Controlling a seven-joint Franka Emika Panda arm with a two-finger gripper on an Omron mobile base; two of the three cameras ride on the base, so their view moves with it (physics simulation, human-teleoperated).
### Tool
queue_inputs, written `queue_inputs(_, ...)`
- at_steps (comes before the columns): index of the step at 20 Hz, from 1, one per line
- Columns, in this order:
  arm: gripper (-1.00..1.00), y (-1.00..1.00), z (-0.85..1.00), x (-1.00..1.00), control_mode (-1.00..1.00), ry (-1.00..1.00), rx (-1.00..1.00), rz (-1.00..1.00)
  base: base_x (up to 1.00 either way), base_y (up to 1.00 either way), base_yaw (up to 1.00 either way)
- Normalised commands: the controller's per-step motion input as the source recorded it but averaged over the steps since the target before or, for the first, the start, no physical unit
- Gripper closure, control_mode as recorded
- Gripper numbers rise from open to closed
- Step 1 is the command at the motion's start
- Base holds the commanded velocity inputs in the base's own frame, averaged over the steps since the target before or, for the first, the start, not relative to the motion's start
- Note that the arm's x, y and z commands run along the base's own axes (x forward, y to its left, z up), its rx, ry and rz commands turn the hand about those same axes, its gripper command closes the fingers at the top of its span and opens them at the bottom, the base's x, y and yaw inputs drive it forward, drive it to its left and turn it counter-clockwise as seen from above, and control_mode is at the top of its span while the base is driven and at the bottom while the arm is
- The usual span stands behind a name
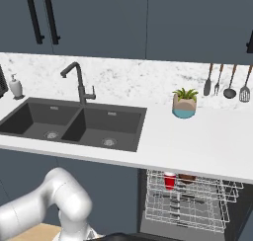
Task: Pick up the cup and bowl from the counter, place them in the dishwasher, and close the dishwasher door.
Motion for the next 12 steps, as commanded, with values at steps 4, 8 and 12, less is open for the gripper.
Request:
queue_inputs(4,-1.0,0.04,-0.74,0.29,-1.0,-0.22,-0.02,0.13,0.0,0.0,0.0)
queue_inputs(8,-1.0,0.0,-0.51,0.89,-1.0,-0.19,0.03,0.0,0.0,0.0,0.0)
queue_inputs(12,-1.0,0.0,-0.3,1.0,-1.0,-0.15,0.03,0.01,0.0,0.0,0.0)
